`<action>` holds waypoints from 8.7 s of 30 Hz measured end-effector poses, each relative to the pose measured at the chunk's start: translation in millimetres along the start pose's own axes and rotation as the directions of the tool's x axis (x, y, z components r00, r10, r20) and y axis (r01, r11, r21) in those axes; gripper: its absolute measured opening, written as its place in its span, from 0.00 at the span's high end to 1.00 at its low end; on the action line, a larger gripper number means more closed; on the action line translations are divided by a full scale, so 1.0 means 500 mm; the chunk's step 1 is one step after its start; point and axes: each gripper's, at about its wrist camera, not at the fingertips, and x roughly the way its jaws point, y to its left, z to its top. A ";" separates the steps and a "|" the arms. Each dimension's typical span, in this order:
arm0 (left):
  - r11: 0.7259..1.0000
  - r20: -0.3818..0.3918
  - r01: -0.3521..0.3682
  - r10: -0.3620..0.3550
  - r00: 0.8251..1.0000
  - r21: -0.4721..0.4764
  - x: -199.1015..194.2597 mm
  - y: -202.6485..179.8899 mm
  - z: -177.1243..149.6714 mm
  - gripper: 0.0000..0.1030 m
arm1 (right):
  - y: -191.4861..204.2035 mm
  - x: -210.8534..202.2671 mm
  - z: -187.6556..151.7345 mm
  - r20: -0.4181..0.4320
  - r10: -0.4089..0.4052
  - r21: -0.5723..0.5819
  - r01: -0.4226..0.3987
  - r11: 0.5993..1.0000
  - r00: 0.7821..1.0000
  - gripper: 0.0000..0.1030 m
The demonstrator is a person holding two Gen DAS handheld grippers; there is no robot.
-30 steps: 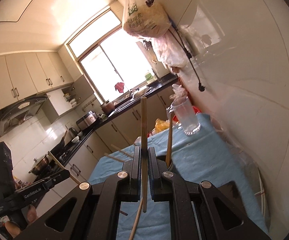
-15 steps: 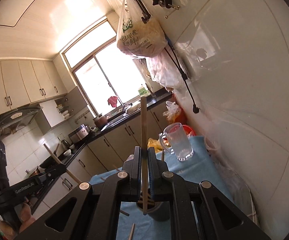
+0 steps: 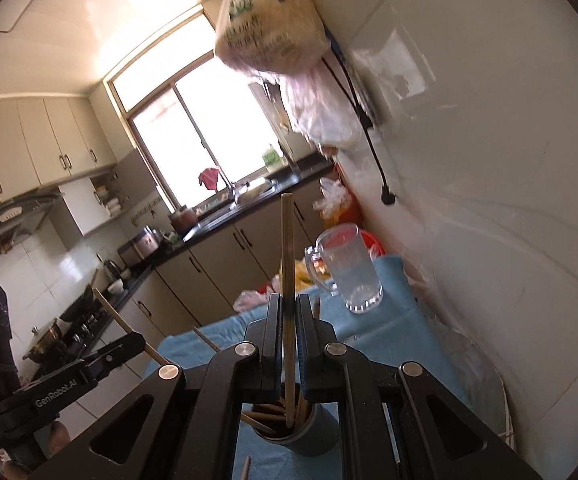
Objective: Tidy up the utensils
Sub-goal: 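Lower both tools' chopsticks into the black holder and open both tools, then move both open tools back over the remaining chopsticks on the towel, then close the left tool on a wooden chopstick while the right tool grasps another, then lift the left tool's chopstick upright over the black holder while the right tool carries its own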
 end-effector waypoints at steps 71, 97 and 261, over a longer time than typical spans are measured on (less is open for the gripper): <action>0.893 -0.194 -0.379 0.338 0.921 -0.244 -0.165 0.482 -0.532 0.54 | 0.126 0.165 -0.403 -0.536 0.000 -0.043 -0.027 0.999 0.844 0.63; 0.917 -0.289 -0.282 0.199 0.936 -0.281 -0.107 0.471 -0.457 0.53 | 0.217 0.269 -0.493 -0.622 -0.172 -0.305 -0.034 0.952 0.764 0.92; 0.995 -0.035 -0.095 0.094 0.995 -0.013 -0.171 0.094 -0.183 0.94 | 0.016 -0.126 -0.152 -0.133 0.022 -0.035 -0.027 0.999 0.991 0.93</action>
